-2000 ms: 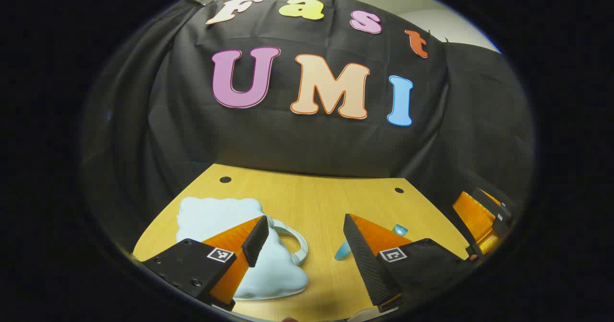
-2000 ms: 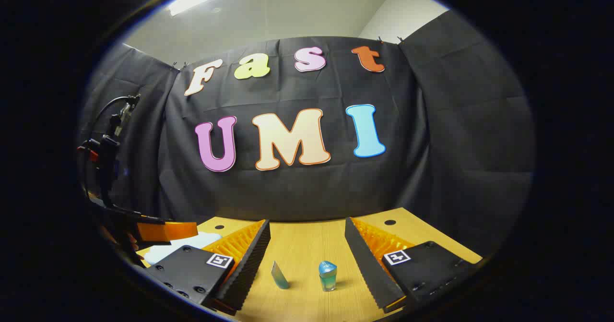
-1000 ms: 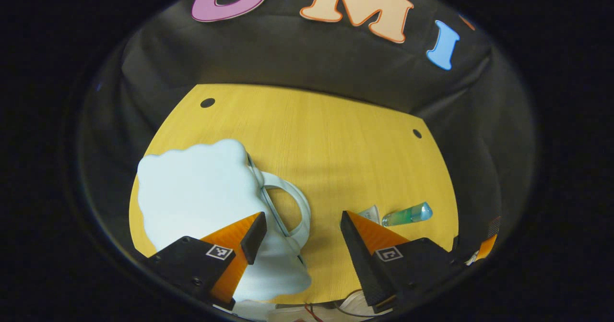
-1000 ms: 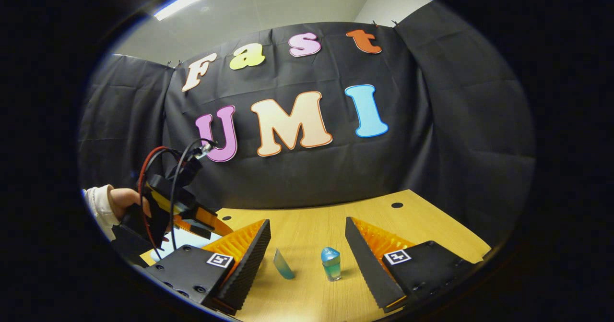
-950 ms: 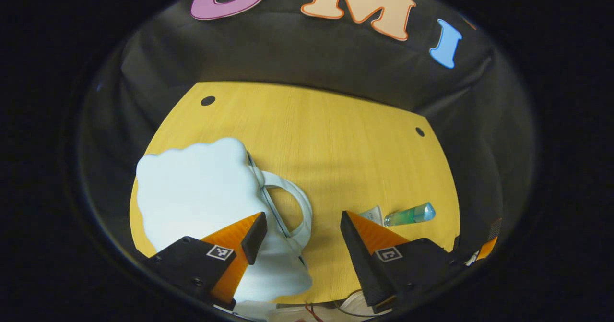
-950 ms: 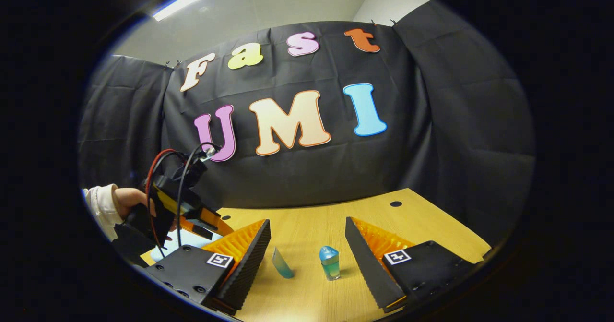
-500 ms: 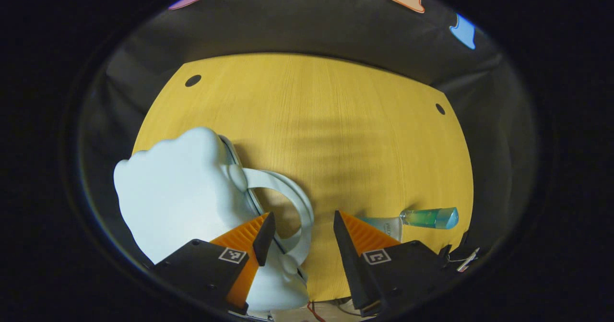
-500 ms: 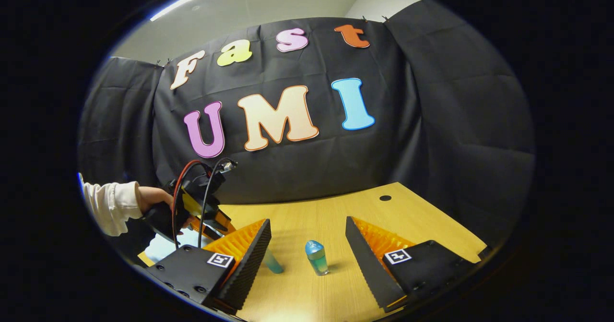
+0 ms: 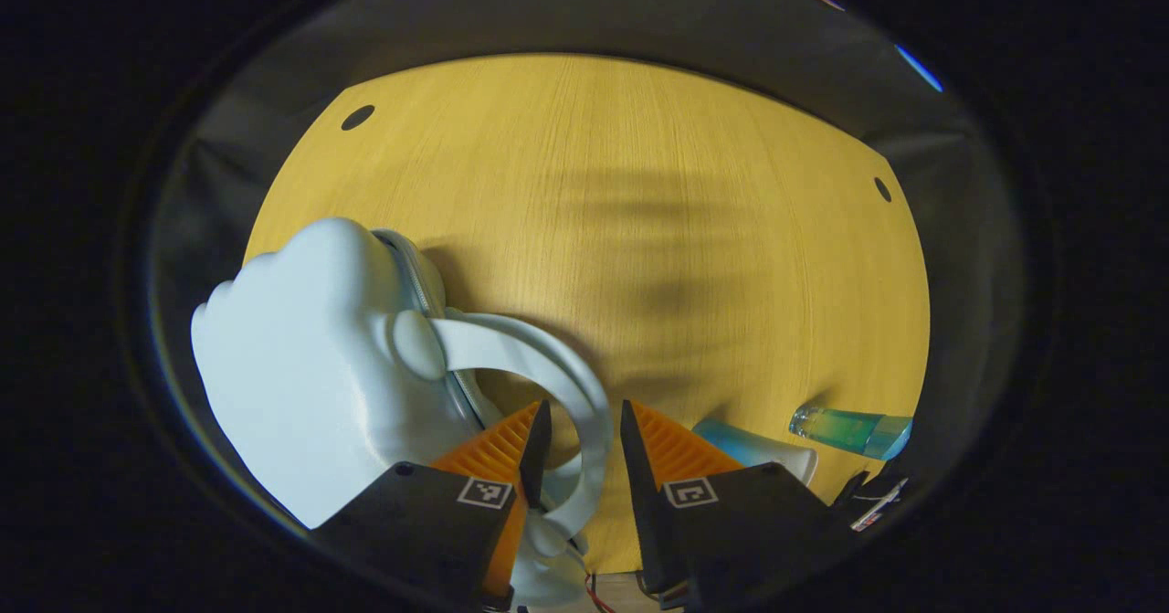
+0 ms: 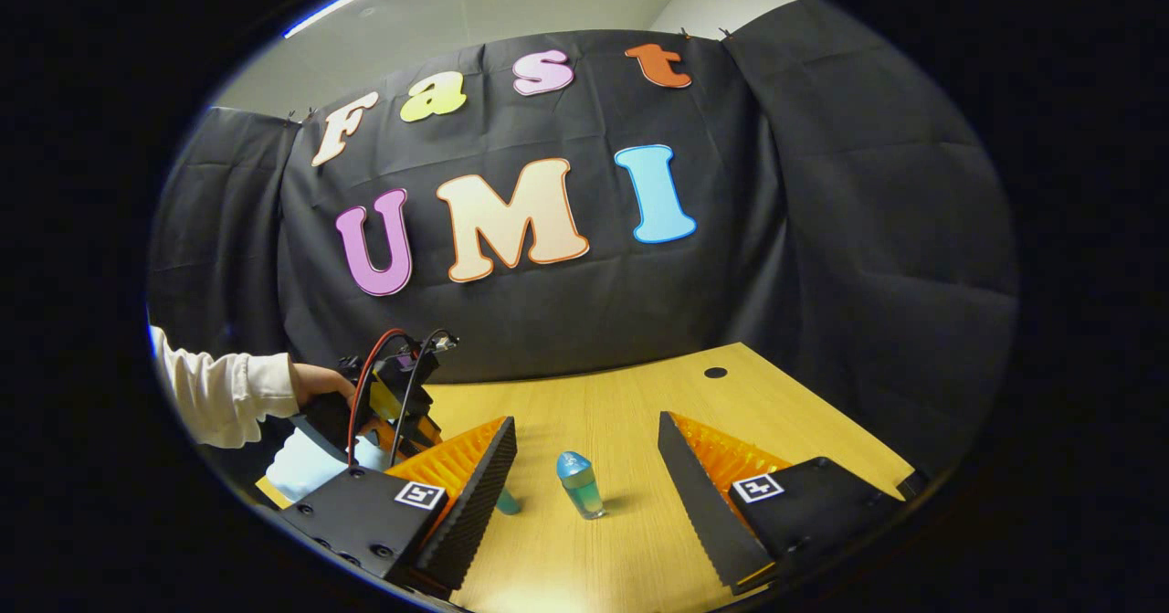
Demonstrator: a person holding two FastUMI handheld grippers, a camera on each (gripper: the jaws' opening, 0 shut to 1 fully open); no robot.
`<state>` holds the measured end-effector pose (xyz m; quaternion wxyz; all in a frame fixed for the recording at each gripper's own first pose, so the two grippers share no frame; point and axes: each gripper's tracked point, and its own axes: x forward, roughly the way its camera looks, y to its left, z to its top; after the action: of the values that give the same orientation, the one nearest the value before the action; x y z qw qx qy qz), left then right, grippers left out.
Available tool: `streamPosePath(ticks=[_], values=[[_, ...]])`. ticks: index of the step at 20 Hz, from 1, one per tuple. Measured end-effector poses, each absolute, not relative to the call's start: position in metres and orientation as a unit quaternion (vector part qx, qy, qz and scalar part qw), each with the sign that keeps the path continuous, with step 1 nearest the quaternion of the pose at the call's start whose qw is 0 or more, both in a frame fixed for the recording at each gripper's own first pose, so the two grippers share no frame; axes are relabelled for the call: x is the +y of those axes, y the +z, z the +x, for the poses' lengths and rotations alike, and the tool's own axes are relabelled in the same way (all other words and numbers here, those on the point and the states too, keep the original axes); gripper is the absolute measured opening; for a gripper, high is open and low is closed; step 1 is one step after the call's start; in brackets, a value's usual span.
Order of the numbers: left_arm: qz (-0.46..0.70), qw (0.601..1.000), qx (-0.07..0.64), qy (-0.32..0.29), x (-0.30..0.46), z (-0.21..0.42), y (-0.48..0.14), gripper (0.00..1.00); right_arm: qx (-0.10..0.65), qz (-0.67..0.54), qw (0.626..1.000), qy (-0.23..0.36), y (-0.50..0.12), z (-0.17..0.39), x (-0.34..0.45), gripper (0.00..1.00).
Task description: First open the suitcase, pack the skin care products into it, and then close the suitcase.
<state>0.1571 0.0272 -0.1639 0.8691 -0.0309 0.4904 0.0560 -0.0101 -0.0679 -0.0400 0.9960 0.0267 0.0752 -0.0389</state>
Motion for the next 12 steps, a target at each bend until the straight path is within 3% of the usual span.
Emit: streamPosePath(ticks=[3,9,11,12], values=[[-0.022,0.864,0.498,0.062,0.030,0.162,-0.167,0.31,0.074,0.027,0.996,-0.044,-0.039,-0.010,-0.073,0.98],[-0.015,0.854,0.514,0.073,0.029,0.169,-0.177,0.31,0.074,0.032,0.996,-0.047,-0.039,-0.008,-0.078,0.98],[-0.030,0.851,0.519,0.074,0.029,0.167,-0.180,0.19,0.074,0.033,0.996,-0.047,-0.040,-0.008,-0.081,0.98],[-0.040,0.852,0.517,0.072,0.029,0.168,-0.180,0.19,0.074,0.035,0.996,-0.047,-0.039,-0.007,-0.082,0.98]])
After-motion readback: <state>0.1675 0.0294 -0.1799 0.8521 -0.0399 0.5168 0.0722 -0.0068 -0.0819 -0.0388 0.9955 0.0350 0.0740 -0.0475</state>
